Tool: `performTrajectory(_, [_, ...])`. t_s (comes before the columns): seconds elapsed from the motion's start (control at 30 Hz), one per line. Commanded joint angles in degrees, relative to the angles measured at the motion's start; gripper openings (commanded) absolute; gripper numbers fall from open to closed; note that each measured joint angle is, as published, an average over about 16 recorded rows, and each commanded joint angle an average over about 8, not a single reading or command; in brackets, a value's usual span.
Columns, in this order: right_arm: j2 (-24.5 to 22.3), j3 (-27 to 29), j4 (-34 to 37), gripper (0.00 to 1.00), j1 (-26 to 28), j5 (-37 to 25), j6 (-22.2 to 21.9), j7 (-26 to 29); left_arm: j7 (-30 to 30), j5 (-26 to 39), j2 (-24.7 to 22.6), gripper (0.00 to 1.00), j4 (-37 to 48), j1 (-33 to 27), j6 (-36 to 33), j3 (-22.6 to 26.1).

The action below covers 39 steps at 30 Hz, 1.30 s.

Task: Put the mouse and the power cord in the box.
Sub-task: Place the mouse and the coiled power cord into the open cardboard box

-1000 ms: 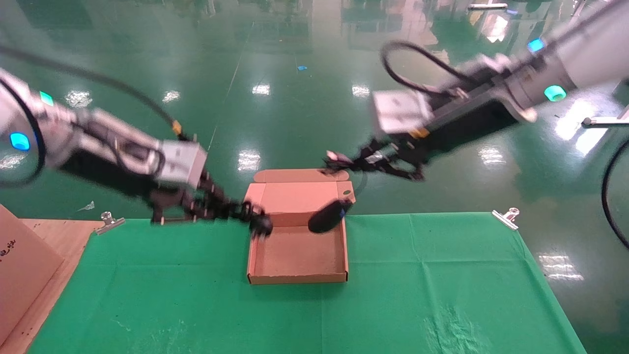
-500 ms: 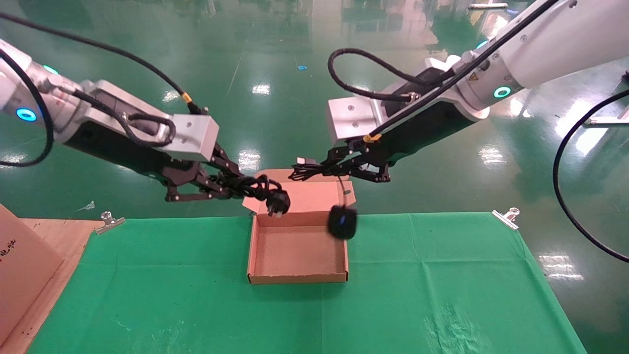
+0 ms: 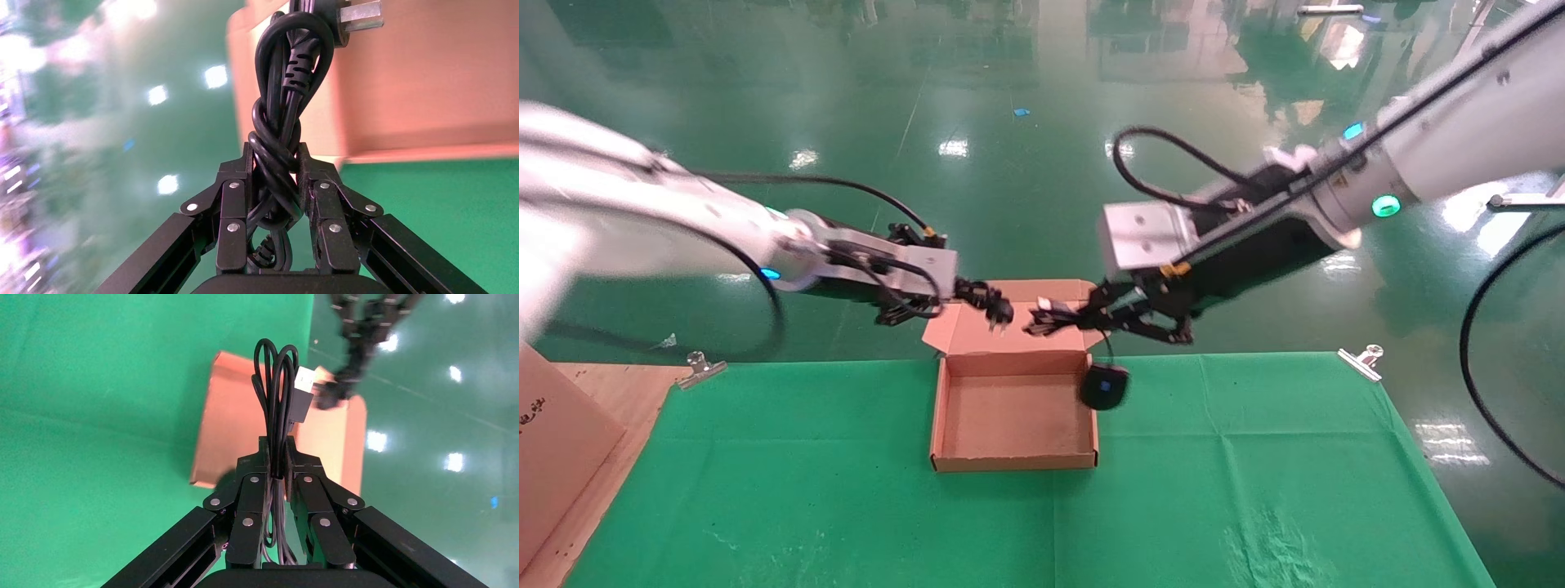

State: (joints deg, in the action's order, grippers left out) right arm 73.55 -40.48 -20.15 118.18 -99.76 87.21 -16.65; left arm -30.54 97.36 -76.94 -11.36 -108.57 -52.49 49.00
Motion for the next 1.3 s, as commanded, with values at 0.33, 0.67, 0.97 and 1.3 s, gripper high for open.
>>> performTrajectory(0.33, [-1.6, -0.2, 3.0, 0.00, -3.6, 0.0, -1.6, -3.2, 12.0, -1.8, -1.5, 0.00, -13.5, 14.8, 17.2, 4.3])
performTrajectory(0.67, [-1.5, -0.2, 7.2, 0.00, -4.3, -0.1, -3.0, -6.4, 21.1, -1.1, -1.6, 0.41, -14.9, 18.8, 23.3, 13.2])
performTrajectory(0.97, [0.0, -0.4, 10.6, 0.00, -4.4, -0.4, -4.2, -8.4, 24.4, -3.7, -1.5, 1.00, -15.0, 18.2, 23.9, 17.8])
performTrajectory(1.3, [1.5, -0.5, 12.9, 0.00, -3.5, -0.4, -4.0, -9.3, 25.6, -6.1, -1.4, 1.00, -15.2, 17.6, 25.0, 21.6])
